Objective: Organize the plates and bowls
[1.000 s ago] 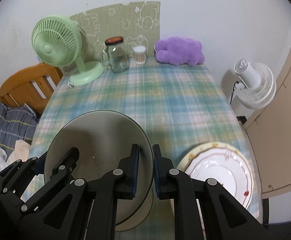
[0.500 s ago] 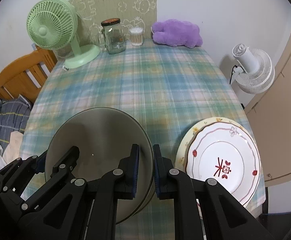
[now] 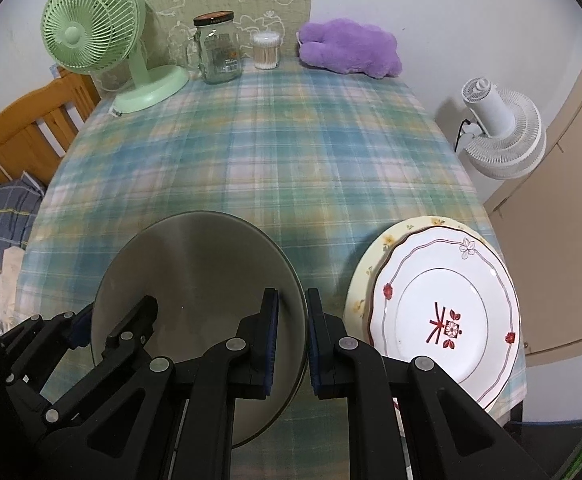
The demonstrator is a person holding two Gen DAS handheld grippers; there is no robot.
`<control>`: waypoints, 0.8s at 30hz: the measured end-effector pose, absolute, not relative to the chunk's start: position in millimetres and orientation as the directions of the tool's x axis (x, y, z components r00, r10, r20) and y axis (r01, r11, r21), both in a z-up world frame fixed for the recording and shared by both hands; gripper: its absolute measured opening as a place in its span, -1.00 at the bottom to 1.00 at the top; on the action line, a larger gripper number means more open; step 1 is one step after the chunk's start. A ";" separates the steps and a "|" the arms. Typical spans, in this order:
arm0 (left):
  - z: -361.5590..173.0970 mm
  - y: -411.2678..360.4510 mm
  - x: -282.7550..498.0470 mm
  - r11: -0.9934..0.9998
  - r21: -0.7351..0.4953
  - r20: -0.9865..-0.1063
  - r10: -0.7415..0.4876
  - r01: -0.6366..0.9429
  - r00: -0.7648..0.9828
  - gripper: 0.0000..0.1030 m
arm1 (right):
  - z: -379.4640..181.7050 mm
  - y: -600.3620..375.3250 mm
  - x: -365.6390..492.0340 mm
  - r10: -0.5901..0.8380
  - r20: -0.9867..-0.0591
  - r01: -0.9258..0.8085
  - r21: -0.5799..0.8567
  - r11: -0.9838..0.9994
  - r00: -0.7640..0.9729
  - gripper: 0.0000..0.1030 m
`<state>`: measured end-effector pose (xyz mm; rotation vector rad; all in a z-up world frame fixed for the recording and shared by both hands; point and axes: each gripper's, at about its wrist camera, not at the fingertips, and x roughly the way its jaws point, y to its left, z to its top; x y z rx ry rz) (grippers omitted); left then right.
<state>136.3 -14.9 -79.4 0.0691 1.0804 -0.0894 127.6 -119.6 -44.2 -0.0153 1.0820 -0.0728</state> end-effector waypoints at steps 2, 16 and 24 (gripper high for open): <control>-79.2 -16.4 135.9 0.994 0.019 -0.880 -0.035 0.110 0.473 -0.58 | -46.2 -120.2 127.4 -0.074 -0.883 0.057 -0.053 0.997 0.464 -0.68; -67.7 -7.5 131.3 0.990 -0.031 -0.894 -0.089 0.138 0.438 0.25 | -34.4 -127.9 122.2 -0.003 -0.890 0.029 0.011 1.000 0.457 -0.45; -72.7 -13.0 134.2 0.989 -0.054 -0.896 -0.109 0.139 0.430 0.60 | -29.4 -132.7 123.6 -0.022 -0.886 0.041 -0.003 0.999 0.463 0.25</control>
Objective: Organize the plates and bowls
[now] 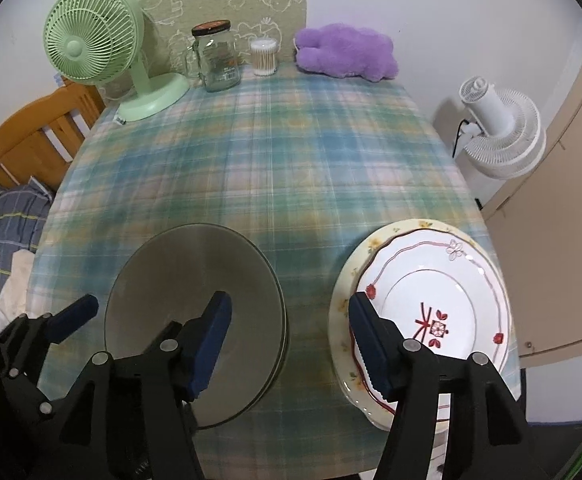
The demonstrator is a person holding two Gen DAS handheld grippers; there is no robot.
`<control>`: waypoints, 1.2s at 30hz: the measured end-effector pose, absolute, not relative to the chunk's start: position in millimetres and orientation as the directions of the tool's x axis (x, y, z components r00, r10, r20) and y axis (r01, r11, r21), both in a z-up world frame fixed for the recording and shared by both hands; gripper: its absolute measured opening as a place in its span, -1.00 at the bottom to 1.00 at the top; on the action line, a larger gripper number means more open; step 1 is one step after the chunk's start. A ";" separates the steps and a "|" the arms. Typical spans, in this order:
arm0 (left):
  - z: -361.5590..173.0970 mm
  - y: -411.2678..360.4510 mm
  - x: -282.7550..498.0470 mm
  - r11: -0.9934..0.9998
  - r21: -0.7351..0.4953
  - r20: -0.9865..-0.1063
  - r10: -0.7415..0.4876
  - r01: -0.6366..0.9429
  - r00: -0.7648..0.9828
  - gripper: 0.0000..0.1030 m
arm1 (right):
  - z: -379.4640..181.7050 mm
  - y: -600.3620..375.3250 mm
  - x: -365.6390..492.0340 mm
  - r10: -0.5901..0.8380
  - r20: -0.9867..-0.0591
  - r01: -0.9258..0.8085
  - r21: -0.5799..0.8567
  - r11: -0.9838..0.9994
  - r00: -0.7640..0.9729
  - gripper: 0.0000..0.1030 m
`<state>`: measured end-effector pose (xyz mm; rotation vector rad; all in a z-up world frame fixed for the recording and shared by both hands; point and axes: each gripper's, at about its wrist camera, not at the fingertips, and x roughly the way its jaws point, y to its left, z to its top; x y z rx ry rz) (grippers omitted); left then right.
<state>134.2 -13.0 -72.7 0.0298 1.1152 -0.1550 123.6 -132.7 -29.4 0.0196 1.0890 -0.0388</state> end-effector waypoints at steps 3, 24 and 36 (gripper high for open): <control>-76.2 -13.8 138.7 0.990 -0.074 -0.898 -0.118 0.119 0.423 0.61 | -36.0 -137.4 129.2 0.003 -0.901 0.036 0.021 0.999 0.434 0.25; -101.6 -11.8 149.4 0.996 -0.083 -0.918 -0.082 0.015 0.389 0.58 | -89.5 -137.8 168.2 0.205 -0.934 -0.041 0.202 0.979 0.292 0.01; -104.0 -13.7 149.8 0.985 -0.166 -0.904 -0.170 0.043 0.393 0.24 | -95.5 -141.0 173.5 0.285 -0.922 -0.050 0.282 0.958 0.261 -0.09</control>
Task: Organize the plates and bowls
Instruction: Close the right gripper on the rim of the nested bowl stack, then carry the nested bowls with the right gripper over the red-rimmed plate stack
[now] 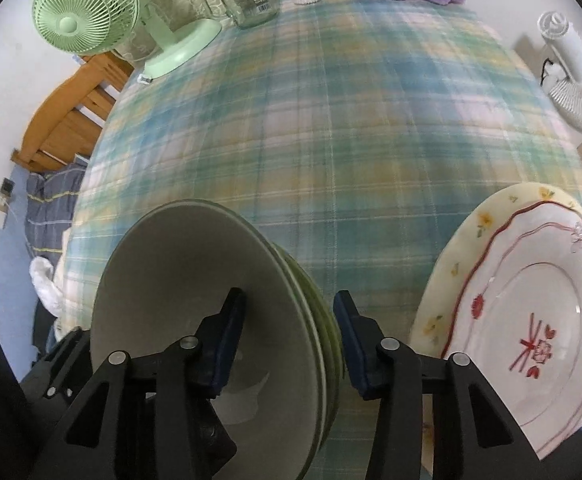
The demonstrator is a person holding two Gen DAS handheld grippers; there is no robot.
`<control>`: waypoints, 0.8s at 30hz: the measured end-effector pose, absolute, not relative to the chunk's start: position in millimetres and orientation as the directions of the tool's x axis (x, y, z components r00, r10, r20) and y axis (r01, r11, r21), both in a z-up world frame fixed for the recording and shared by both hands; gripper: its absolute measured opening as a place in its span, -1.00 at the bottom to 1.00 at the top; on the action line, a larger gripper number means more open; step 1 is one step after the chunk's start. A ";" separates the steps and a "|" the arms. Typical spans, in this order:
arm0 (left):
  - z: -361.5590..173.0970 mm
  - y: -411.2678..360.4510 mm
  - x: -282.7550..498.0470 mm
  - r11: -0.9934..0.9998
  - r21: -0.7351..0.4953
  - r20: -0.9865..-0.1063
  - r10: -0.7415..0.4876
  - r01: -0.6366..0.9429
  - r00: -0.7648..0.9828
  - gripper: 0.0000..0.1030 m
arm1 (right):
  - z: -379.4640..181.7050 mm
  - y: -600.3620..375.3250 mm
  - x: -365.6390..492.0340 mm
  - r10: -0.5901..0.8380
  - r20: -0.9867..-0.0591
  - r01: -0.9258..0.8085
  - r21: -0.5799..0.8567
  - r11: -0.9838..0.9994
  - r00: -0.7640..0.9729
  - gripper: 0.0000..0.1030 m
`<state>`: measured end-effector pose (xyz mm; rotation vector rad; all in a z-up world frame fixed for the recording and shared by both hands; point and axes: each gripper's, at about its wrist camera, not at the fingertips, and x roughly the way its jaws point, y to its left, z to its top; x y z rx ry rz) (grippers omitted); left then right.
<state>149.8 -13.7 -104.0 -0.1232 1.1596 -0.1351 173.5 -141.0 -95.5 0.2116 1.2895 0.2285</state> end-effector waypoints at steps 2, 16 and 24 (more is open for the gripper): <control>-102.8 -15.7 150.3 0.984 -0.168 -0.902 -0.176 0.055 0.395 0.13 | -94.8 -140.0 174.3 0.282 -0.923 -0.058 0.277 0.959 0.263 -0.09; -99.2 -15.1 149.1 0.980 -0.190 -0.906 -0.198 0.059 0.374 0.08 | -91.7 -138.5 171.2 0.259 -0.935 -0.026 0.261 0.965 0.243 -0.08; -81.2 -9.2 141.6 0.972 -0.203 -0.886 -0.232 0.114 0.402 0.08 | -72.4 -135.8 158.9 0.219 -0.932 0.004 0.230 0.973 0.290 -0.08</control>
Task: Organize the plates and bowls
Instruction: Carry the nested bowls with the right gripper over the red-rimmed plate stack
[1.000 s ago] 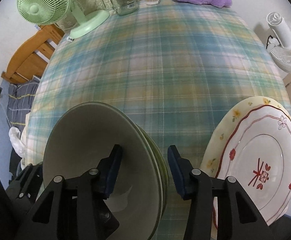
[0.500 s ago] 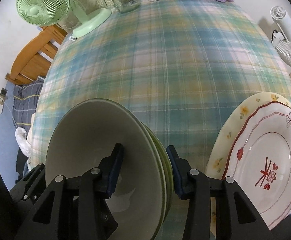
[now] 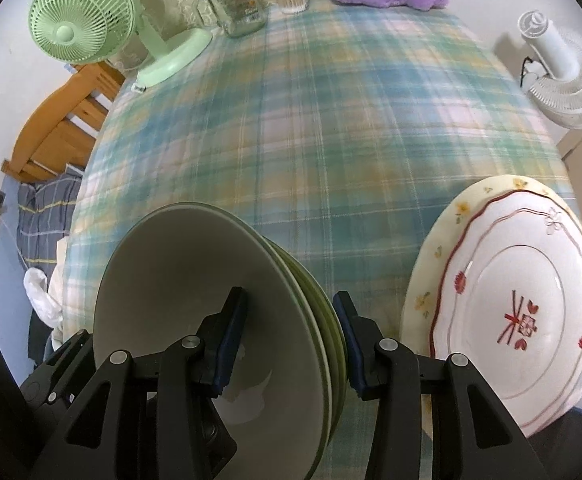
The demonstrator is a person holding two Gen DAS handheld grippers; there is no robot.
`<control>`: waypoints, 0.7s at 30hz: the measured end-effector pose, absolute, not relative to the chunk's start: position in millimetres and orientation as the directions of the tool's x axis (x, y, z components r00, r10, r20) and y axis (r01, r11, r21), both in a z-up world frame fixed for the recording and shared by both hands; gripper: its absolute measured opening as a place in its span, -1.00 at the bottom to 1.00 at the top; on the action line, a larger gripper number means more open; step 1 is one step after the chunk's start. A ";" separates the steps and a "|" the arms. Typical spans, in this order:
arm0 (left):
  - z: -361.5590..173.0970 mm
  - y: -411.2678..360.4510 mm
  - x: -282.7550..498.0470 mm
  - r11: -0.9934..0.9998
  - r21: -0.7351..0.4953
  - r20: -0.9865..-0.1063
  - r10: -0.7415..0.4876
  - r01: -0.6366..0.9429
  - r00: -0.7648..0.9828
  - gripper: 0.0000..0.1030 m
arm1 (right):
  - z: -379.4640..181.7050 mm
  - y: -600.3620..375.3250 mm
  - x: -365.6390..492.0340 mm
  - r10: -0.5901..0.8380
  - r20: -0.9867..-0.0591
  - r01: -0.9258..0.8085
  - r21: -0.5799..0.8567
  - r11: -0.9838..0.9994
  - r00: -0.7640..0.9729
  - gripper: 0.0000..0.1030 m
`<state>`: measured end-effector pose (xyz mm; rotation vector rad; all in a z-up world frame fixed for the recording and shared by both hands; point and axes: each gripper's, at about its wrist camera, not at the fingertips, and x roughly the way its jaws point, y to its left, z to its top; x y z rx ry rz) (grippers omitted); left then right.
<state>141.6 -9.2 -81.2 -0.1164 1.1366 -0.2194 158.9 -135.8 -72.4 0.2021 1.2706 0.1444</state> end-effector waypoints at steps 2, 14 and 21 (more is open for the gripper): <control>-75.5 -7.1 138.8 0.971 -0.202 -0.878 -0.236 0.124 0.417 0.08 | -65.8 -133.5 155.2 0.212 -0.928 0.006 0.225 0.974 0.307 -0.08; -50.5 9.0 119.4 0.964 -0.202 -0.850 -0.260 0.172 0.459 0.08 | -33.9 -117.8 128.7 0.187 -0.907 0.038 0.217 0.976 0.378 -0.08; -43.6 8.6 113.7 0.967 -0.180 -0.838 -0.246 0.179 0.487 0.08 | -27.4 -113.9 119.2 0.200 -0.892 0.034 0.234 0.972 0.406 -0.08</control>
